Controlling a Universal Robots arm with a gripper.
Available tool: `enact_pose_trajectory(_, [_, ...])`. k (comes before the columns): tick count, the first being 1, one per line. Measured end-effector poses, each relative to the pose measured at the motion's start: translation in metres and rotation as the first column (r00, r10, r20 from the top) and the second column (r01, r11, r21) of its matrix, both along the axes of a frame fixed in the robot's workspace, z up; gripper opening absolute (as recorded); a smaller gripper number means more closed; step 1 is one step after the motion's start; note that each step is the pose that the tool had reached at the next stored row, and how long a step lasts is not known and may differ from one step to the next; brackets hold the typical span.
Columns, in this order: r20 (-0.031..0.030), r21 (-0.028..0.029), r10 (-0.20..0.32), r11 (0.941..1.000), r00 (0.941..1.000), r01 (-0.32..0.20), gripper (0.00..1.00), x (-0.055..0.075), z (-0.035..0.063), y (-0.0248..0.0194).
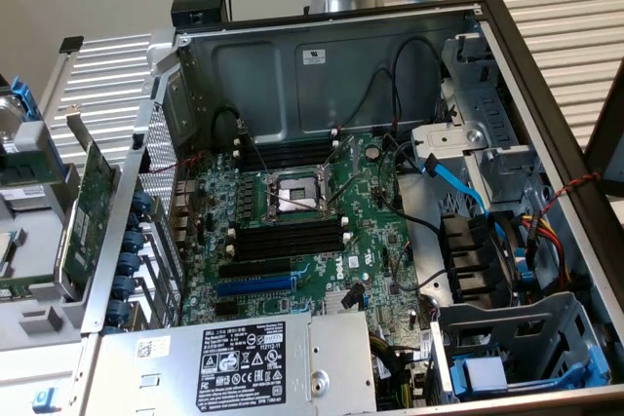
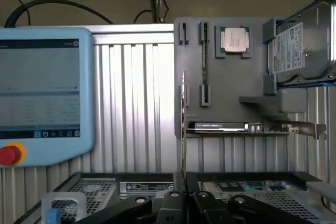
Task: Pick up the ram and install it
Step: 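Pick up the ram and move it above insertion slot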
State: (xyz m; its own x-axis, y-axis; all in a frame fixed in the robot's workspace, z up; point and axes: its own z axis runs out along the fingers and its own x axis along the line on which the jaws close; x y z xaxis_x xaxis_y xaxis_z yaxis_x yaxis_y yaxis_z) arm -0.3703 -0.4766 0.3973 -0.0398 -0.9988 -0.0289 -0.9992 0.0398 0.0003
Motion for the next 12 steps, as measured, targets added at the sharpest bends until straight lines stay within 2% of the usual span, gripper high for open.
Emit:
enact_pose_trajectory(6, [0.0001, 0.0007, 0.002, 1.0, 1.0, -0.002, 0.13, 0.023, 0.0099, 0.0])
enact_pose_trajectory(12, [-0.0001, 0.0009, 0.004, 1.0, 1.0, -0.004, 0.13, 0.05, 0.0127, 0.0])
